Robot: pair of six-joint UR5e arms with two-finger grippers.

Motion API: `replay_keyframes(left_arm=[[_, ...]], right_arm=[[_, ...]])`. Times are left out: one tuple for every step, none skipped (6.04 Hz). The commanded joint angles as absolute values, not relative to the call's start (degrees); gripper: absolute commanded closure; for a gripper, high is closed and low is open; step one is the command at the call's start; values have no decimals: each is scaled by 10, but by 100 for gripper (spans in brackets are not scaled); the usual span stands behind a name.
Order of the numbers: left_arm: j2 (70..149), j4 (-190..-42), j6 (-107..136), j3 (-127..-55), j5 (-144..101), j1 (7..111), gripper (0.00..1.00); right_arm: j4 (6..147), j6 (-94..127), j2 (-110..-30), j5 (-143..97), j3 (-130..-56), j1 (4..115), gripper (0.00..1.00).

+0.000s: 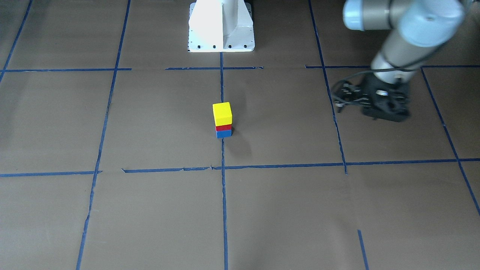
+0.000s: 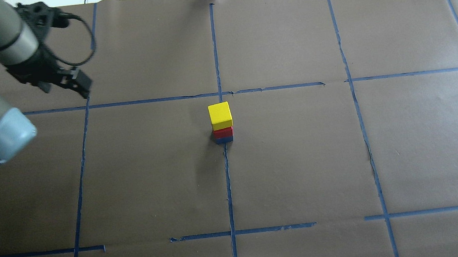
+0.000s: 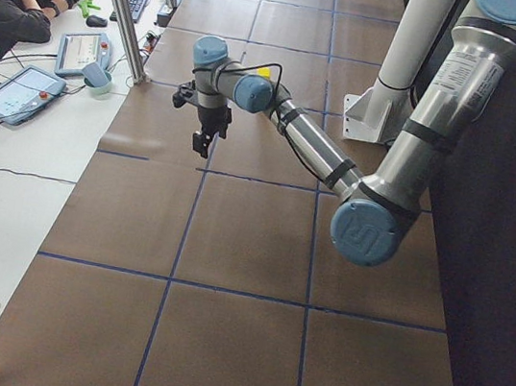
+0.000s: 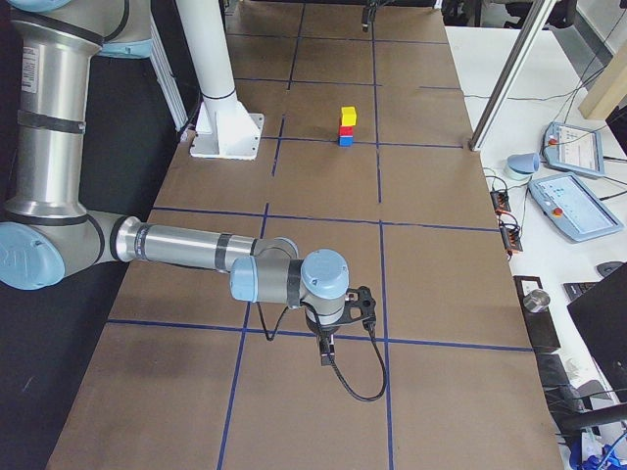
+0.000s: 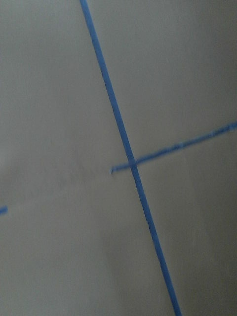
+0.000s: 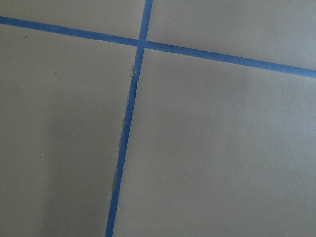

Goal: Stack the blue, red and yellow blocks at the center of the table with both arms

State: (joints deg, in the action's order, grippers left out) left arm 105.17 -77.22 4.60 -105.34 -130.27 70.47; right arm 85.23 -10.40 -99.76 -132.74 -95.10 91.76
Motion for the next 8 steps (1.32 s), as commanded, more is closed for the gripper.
replay_keyframes(left_arm=[[945,-779,-123,-1029,-1320,823,0],[917,-780,-132,-1027,-1331,855,0],[884,-782,-134,-1000,-1330,859,0],[867,-782,-133,-989,-1330,860,0],[848,-783,-137,-990,-1330,861,0],[848,-789,-131,-989,-1332,864,0],[847,-788,-132,-1001,-1324,864,0],[848,-788,-134,-999,-1323,863,0]], right_arm=[[853,-104,-998,-1328,-951,918,0],[853,-103,-998,-1328,-951,918,0],[853,-102,-998,-1327,-951,918,0],[853,-102,-998,-1328,-951,918,0],[853,-102,-997,-1328,-951,918,0],[853,-102,-997,-1328,-951,918,0],[853,-103,-997,-1328,-951,918,0],[853,-103,-997,-1328,-951,918,0]])
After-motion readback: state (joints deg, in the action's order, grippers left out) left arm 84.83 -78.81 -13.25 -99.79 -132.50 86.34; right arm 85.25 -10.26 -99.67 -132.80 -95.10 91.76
